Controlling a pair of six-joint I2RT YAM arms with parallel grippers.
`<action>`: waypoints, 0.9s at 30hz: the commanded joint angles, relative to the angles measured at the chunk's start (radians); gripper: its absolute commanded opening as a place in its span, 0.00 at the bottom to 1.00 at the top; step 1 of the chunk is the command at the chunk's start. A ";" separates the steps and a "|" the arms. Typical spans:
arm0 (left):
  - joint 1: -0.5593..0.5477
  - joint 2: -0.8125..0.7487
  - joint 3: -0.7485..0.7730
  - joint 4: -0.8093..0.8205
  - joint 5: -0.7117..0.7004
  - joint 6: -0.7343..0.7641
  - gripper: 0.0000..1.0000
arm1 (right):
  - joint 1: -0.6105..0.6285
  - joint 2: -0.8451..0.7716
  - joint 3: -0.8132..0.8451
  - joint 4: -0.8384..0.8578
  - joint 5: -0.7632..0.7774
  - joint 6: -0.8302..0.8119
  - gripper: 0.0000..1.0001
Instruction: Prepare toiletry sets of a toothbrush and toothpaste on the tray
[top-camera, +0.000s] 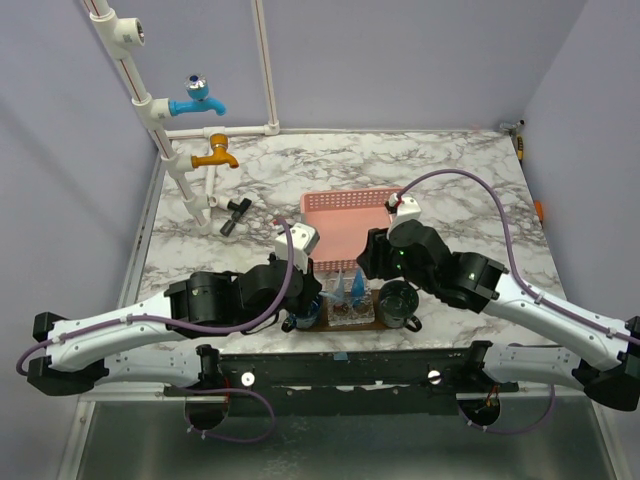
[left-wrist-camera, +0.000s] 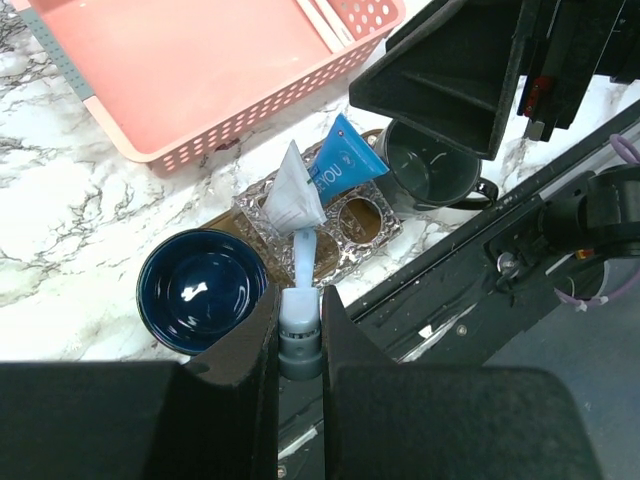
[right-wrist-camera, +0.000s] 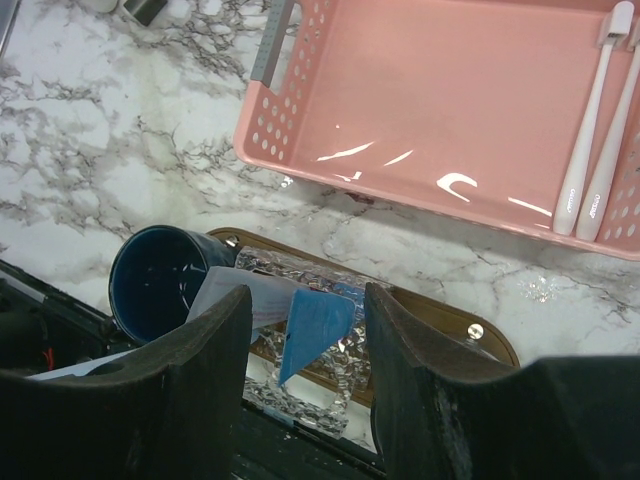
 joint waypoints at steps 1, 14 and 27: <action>-0.005 0.028 0.028 0.000 0.023 0.016 0.00 | 0.003 0.012 -0.007 0.011 0.007 0.007 0.52; -0.006 0.030 0.027 0.022 0.054 0.017 0.00 | 0.004 0.011 -0.020 0.010 0.009 0.012 0.52; -0.006 -0.011 0.052 -0.018 0.075 0.016 0.00 | 0.003 0.018 -0.016 0.011 0.007 0.014 0.53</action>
